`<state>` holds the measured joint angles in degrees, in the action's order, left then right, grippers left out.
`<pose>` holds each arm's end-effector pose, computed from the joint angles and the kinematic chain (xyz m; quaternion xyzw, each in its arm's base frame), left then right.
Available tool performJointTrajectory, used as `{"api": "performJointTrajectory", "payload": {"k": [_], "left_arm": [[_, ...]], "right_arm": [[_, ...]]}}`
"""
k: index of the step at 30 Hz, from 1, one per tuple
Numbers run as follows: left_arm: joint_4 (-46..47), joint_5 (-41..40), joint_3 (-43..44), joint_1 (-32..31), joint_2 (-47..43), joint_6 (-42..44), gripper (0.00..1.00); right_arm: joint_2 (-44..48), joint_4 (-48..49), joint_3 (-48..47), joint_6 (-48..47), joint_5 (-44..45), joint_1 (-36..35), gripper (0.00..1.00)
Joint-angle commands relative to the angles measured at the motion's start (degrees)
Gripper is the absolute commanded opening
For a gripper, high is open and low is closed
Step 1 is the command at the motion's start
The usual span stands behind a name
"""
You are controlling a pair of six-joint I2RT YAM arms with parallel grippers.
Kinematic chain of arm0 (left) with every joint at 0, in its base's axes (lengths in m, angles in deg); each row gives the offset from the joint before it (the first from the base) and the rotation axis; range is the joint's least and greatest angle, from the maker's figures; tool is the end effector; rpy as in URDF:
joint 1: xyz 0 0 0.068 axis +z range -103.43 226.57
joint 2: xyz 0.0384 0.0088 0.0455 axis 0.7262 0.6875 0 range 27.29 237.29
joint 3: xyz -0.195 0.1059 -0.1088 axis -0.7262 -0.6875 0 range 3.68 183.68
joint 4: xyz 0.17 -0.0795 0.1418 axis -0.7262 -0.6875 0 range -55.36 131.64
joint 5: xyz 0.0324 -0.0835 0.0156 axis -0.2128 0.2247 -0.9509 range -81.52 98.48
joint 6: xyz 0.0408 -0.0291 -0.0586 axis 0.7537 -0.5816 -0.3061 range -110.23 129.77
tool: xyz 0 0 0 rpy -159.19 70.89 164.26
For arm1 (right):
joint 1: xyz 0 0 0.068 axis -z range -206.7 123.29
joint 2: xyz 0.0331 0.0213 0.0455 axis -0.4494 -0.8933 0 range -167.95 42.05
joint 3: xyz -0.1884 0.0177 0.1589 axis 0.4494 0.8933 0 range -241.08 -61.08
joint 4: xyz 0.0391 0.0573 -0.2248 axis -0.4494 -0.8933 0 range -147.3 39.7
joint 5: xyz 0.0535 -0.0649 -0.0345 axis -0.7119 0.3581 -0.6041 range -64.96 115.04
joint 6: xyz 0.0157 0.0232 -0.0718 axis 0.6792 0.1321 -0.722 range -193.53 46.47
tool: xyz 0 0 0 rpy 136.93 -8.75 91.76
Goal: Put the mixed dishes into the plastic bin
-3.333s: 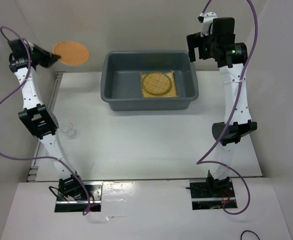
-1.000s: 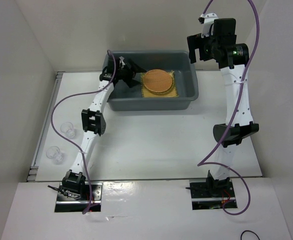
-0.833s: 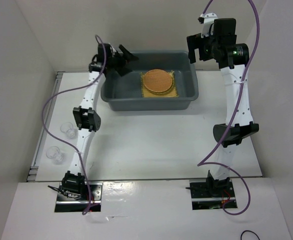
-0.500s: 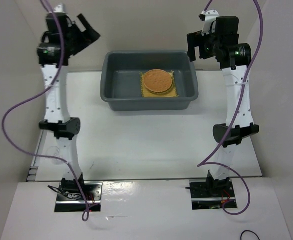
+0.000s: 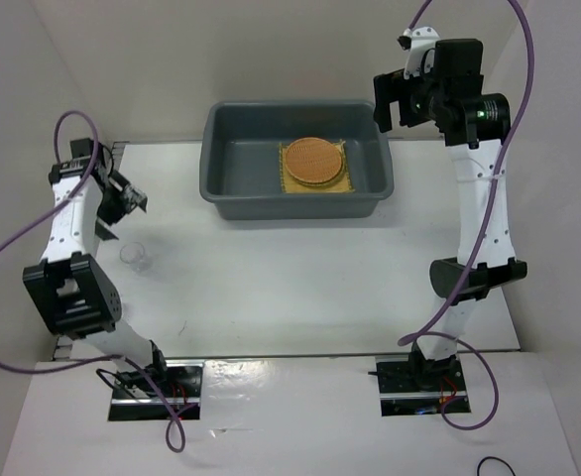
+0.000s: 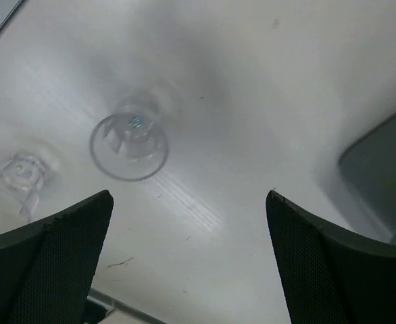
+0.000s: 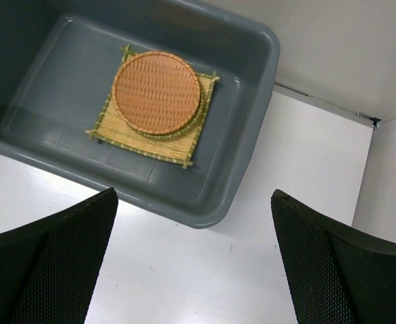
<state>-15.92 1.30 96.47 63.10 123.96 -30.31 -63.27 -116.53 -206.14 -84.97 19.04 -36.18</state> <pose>0.3183 0.1030 0.2723 -0.4722 0.8442 0.0092 0.2534 0.3299 0.0619 0.4650 -0.1812 0.8300 0.0355 0.5263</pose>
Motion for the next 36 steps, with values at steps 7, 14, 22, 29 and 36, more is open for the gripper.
{"api": "performJointTrajectory", "payload": {"k": [7,14,22,29,36], "left_arm": [[13.6,4.8,-17.2,2.4,-10.0,-2.2,1.00],[20.3,11.5,-22.6,2.4,-9.8,-2.2,1.00],[21.5,9.9,-25.4,2.4,-7.3,-0.4,1.00],[23.6,9.9,-27.6,2.4,-2.4,0.6,1.00],[24.8,9.3,-28.8,2.4,0.0,2.2,0.69]], "right_arm": [[3.5,0.1,3.1,-0.2,-1.2,-0.6,0.98],[4.0,0.1,3.6,-0.2,-1.2,-0.6,0.98],[5.0,0.1,4.7,-0.7,-1.2,-0.6,0.98],[5.0,0.1,5.2,-1.2,-1.2,-0.6,0.98],[5.0,0.1,5.7,-1.2,-1.2,-0.6,0.98]]}}
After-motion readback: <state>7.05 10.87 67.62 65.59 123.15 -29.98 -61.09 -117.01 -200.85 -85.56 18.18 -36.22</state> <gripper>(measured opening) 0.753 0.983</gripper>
